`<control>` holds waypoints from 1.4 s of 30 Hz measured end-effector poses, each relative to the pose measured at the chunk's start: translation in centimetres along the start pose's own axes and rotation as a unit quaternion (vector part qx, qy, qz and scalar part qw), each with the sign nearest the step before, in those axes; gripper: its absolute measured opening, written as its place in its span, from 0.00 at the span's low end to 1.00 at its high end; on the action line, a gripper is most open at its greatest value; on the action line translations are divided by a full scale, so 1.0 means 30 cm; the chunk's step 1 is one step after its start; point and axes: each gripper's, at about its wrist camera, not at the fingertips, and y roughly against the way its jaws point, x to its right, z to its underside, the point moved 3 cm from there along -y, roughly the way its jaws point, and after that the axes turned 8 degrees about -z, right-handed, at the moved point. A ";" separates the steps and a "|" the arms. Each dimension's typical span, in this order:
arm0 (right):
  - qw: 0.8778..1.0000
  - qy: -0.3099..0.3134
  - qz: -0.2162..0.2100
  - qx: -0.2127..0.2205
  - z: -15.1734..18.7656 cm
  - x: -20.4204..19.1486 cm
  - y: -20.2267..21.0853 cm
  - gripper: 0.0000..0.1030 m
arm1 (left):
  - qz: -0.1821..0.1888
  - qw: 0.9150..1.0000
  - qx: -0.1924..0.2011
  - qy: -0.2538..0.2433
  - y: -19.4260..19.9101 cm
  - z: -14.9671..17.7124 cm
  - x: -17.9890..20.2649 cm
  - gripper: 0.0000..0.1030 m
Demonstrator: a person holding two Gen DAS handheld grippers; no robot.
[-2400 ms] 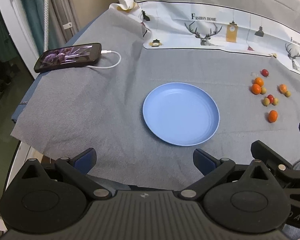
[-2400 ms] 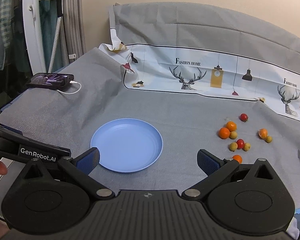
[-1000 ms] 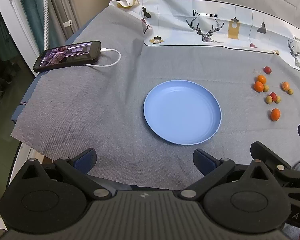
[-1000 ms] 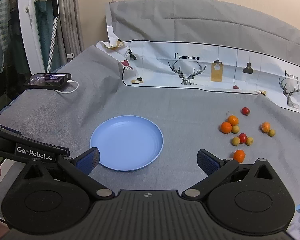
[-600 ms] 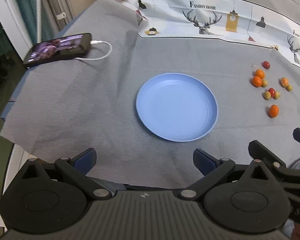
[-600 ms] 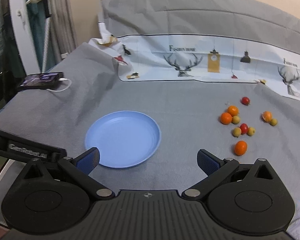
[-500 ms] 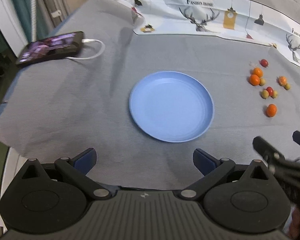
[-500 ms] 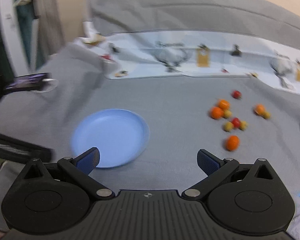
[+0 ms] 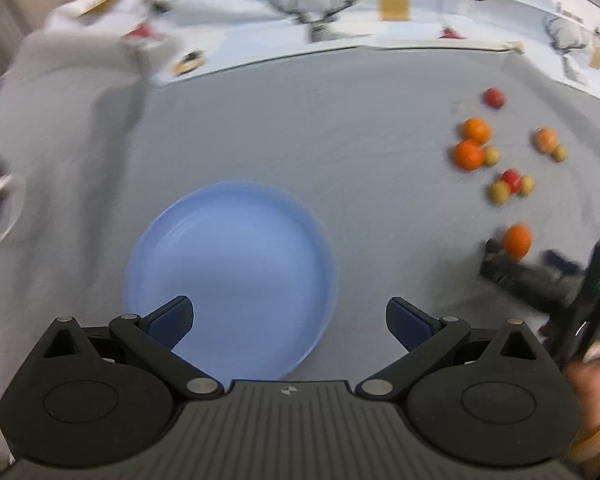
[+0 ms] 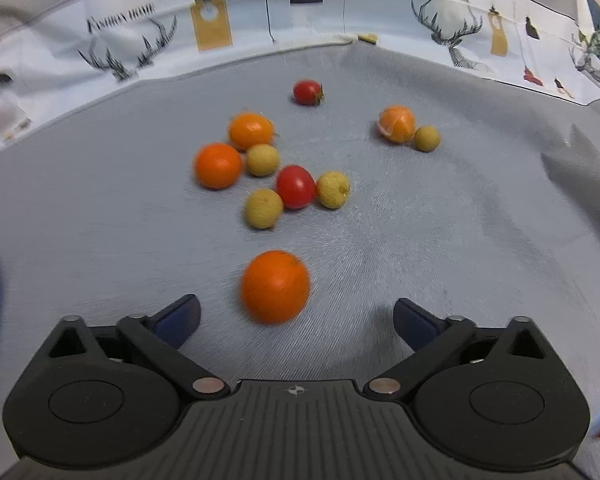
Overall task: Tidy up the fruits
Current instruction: 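Reach the right gripper to an orange and close on it, then grasp an orange with the left gripper while the right gripper lifts its orange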
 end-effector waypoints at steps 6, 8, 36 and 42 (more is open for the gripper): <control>0.998 -0.009 0.054 0.042 -0.050 0.136 -0.011 0.35 | 0.041 0.997 0.034 -0.062 -0.144 -0.244 0.296 1.00; 0.994 -0.062 0.072 0.047 -0.071 0.242 -0.020 0.36 | 0.058 0.994 0.026 -0.092 -0.219 -0.302 0.415 1.00; 0.986 -0.085 0.060 0.132 -0.101 0.280 0.127 0.35 | 0.049 0.997 0.021 -0.060 -0.067 -0.213 0.257 0.38; 0.984 -0.065 -0.057 0.154 -0.096 0.106 0.471 0.35 | 0.031 0.999 0.021 -0.015 0.189 0.056 -0.055 0.38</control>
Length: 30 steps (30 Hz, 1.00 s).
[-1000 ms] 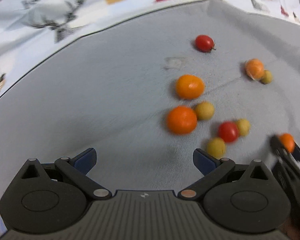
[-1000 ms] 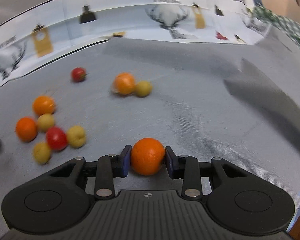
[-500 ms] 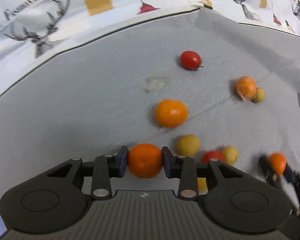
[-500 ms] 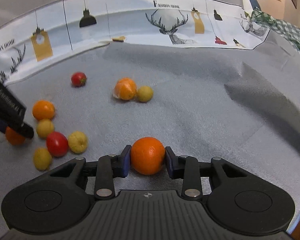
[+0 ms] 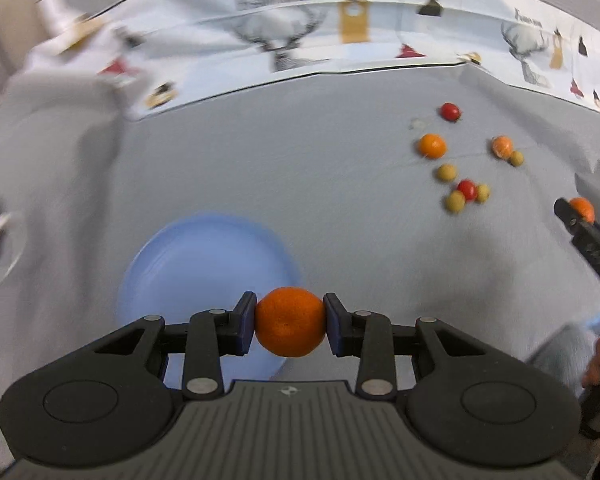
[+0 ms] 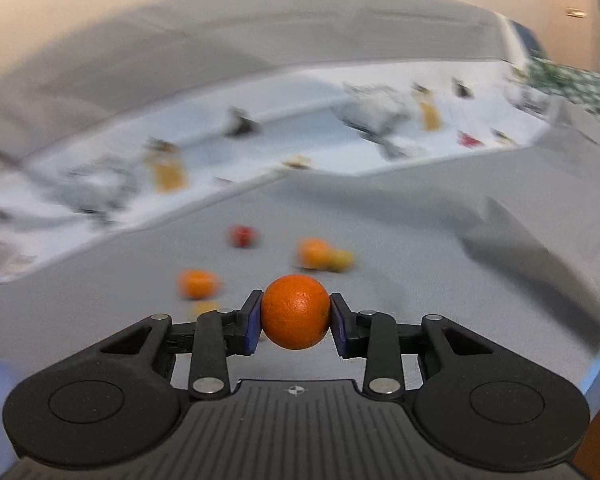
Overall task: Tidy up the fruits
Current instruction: 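Grasp an orange with the left gripper while the right gripper lifts its orange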
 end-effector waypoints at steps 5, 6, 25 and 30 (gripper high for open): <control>0.990 0.024 -0.135 -0.044 0.061 -0.255 0.239 0.35 | -0.024 0.999 0.012 0.033 0.147 0.194 -0.166 0.38; 0.986 0.035 -0.157 -0.055 0.082 -0.304 0.280 0.35 | -0.025 0.999 0.014 0.044 0.172 0.234 -0.199 0.38; 0.958 0.183 -0.203 -0.090 0.186 -0.657 0.510 0.35 | 0.018 0.990 0.064 0.125 0.290 0.509 -0.363 0.38; 0.957 0.190 -0.199 -0.094 0.191 -0.671 0.503 0.35 | 0.022 0.990 0.068 0.123 0.276 0.512 -0.378 0.38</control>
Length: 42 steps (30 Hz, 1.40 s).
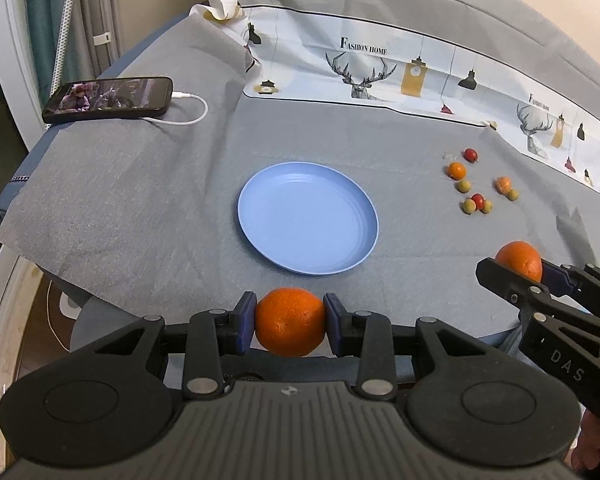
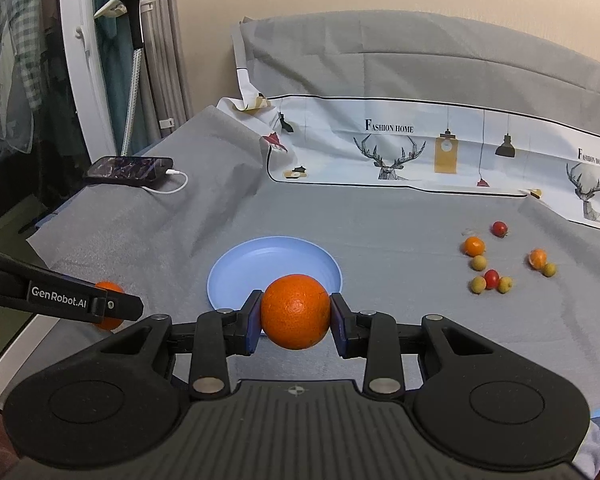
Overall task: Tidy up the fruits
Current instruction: 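Grasp an orange with the left gripper while the right gripper lifts its orange, then carry both held oranges over the blue plate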
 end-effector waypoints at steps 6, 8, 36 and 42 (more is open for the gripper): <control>1.000 0.006 0.000 -0.005 -0.004 0.001 -0.008 0.35 | 0.000 1.000 -0.003 0.003 -0.015 0.001 -0.008 0.38; 1.000 0.004 0.002 -0.006 -0.004 0.003 -0.011 0.35 | 0.000 1.000 -0.003 0.002 -0.018 0.000 -0.005 0.38; 0.999 -0.011 0.009 -0.030 0.010 0.024 -0.068 0.35 | 0.001 1.000 -0.024 0.007 -0.091 -0.013 -0.026 0.38; 0.999 -0.016 0.011 -0.039 0.015 0.036 -0.089 0.35 | 0.001 1.000 -0.028 0.008 -0.114 -0.033 -0.021 0.38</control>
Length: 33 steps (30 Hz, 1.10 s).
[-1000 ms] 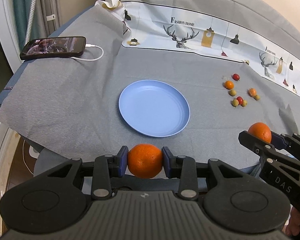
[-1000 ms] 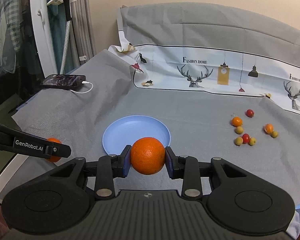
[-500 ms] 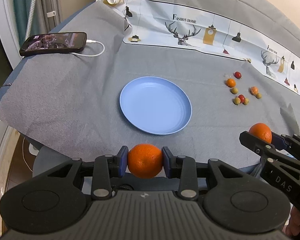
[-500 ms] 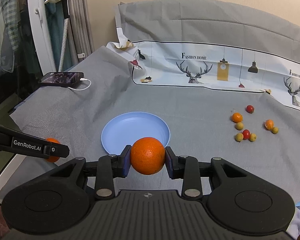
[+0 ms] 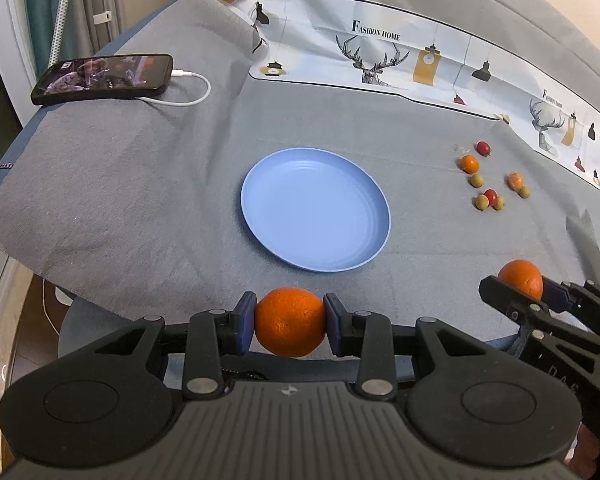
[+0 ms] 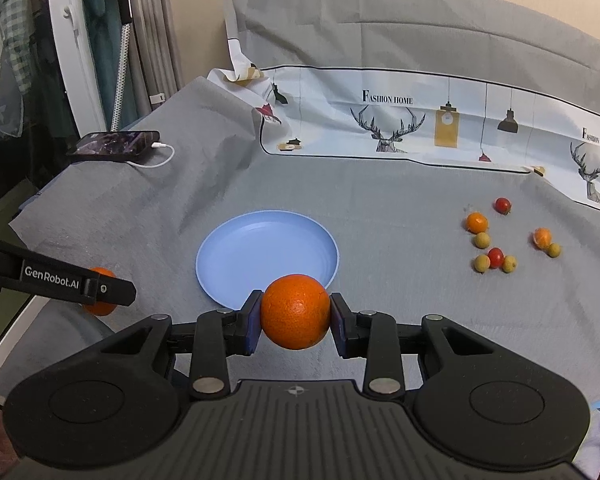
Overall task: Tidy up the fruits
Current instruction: 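Carry both held oranges over the blue plate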
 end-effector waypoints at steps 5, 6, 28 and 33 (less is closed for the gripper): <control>1.000 -0.006 0.002 -0.007 0.000 0.011 -0.026 0.35 | -0.002 1.000 0.002 -0.003 -0.019 -0.031 0.012 0.38; 1.000 -0.007 0.002 -0.008 0.000 0.015 -0.033 0.35 | -0.002 1.000 0.002 -0.004 -0.022 -0.035 0.013 0.38; 0.999 -0.024 0.001 -0.045 -0.049 0.098 -0.294 0.35 | -0.022 0.999 -0.007 -0.034 -0.300 -0.253 0.108 0.38; 0.998 -0.016 -0.005 -0.059 -0.060 0.102 -0.398 0.35 | -0.028 0.998 -0.019 -0.047 -0.407 -0.278 0.131 0.38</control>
